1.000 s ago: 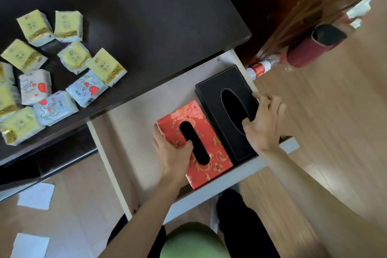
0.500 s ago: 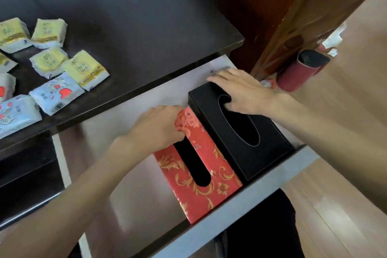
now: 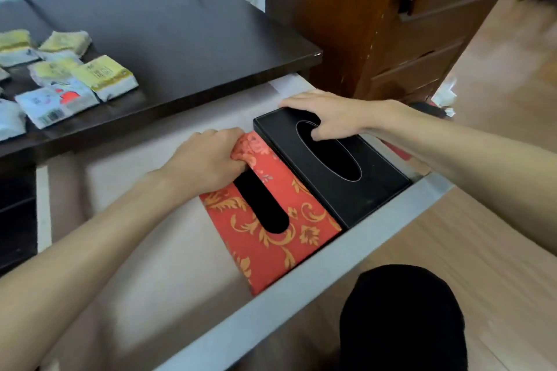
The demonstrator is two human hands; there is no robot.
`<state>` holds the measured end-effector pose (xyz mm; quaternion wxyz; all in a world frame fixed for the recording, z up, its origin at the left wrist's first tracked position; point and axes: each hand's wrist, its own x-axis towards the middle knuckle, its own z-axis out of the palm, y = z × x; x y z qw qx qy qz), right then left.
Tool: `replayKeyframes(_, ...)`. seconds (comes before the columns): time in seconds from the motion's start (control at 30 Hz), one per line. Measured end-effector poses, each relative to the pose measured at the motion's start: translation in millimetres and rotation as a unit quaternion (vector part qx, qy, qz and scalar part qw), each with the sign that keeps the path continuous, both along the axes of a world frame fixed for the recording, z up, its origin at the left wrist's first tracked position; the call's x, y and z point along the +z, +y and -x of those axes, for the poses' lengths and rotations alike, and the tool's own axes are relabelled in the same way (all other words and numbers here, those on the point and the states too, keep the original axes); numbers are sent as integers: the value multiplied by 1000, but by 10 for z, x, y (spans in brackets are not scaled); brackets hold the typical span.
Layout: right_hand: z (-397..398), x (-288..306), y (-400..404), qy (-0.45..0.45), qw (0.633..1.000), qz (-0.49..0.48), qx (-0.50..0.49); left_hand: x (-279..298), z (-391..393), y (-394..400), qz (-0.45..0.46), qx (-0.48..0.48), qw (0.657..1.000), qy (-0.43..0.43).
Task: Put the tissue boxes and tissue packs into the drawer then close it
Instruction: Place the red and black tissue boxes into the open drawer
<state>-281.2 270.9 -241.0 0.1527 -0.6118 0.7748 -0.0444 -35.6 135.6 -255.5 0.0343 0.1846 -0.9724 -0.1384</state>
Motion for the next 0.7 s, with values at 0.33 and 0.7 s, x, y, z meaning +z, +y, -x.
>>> replayKeyframes(0.33, -153, 40, 62, -14, 998, -32, -60, -36, 183, 186, 50, 62, 997, 3)
replayKeyframes(0.7, -327, 128, 314, -21, 992, 37, -116, 264, -55, 365, -63, 55, 996, -27)
